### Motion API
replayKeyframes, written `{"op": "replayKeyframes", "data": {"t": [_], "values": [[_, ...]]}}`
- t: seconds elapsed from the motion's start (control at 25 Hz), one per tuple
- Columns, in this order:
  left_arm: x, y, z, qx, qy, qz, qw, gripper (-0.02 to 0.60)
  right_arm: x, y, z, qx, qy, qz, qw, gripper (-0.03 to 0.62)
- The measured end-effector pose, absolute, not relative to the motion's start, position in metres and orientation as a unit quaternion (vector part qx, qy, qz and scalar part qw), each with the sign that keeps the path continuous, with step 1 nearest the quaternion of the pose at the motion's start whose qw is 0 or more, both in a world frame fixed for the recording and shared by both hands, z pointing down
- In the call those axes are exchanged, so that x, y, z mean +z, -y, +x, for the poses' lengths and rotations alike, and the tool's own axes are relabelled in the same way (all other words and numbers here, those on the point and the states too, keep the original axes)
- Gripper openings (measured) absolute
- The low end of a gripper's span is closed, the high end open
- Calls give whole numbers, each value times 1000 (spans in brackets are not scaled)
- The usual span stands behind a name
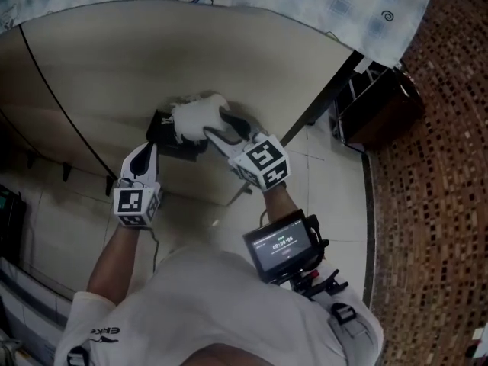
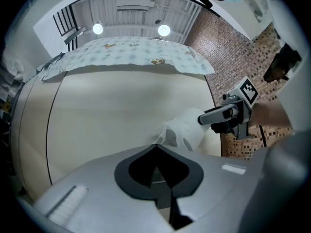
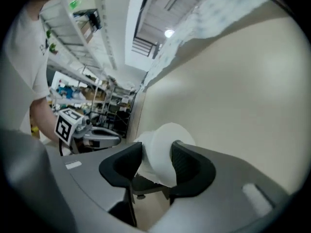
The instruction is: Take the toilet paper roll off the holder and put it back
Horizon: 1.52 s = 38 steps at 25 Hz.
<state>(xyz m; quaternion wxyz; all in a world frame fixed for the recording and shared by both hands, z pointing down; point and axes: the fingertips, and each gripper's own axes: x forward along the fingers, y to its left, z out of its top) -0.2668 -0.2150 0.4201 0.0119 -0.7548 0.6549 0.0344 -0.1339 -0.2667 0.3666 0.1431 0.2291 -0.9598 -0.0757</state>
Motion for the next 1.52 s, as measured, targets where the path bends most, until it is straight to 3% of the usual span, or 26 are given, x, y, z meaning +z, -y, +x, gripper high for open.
{"op": "replayKeyframes", "data": {"t": [0.56,0.96,1.52], "values": [[436,218,-240,5,-634,-773,0,3,400,267,-16,204,927,304,-86,193],[449,214,-246,-15,-638,-770,-7,3,433,260,-6,252,911,308,-105,189],[538,228,-291,-66,-651,-754,-62,2,516,271,-21,320,885,323,-99,189]]}}
